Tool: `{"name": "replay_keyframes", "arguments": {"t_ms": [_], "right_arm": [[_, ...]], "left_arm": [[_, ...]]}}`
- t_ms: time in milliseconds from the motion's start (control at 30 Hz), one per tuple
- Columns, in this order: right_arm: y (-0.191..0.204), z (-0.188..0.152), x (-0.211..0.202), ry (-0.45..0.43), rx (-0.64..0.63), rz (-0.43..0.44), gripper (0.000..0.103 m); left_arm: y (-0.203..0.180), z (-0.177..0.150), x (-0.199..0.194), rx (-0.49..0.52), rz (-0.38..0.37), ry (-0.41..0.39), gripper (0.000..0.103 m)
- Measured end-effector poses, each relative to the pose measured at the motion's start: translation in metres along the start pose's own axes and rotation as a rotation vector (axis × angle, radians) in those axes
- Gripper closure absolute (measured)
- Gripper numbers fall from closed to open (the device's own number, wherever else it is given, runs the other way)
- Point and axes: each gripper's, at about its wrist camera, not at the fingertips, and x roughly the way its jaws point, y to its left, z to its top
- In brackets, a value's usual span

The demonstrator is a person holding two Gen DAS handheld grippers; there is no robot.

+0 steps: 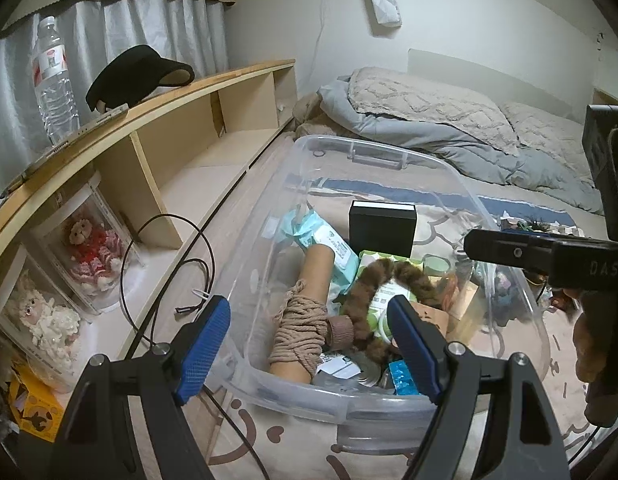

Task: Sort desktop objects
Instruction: 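Withdraw both tools from the bin back toward the pile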

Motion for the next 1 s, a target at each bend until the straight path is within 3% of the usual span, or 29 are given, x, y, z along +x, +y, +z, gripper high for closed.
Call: {"name": "replay_keyframes", "arguments": {"t_ms": [100, 267, 333, 400, 1000], "right_arm": [[0.003, 0.000, -0.006, -0.013, -0.005, -0.001, 0.001], [0.009, -0.001, -0.019, -0.041, -0.036, -0.016, 0.000], [0.010, -0.001, -0.023, -0.059, -0.041, -0.023, 0.000], [0.010, -0.002, -0.030, -0.085, -0.045, -0.028, 0.000], [-0.001, -0.020, -0.081, -0.200, -0.152, -0.128, 0.000]], "left_arm": [[-0.001, 0.002, -0.006, -0.002, -0.001, -0.011, 0.022], [-0.006, 0.004, -0.016, -0.005, -0.008, -0.026, 0.021], [-0.007, 0.004, -0.020, -0.006, -0.005, -0.037, 0.008], [-0.009, 0.005, -0.025, -0.009, 0.000, -0.054, 0.004], [-0.028, 0.007, -0.056, -0.014, -0.011, -0.113, 0.003]]}}
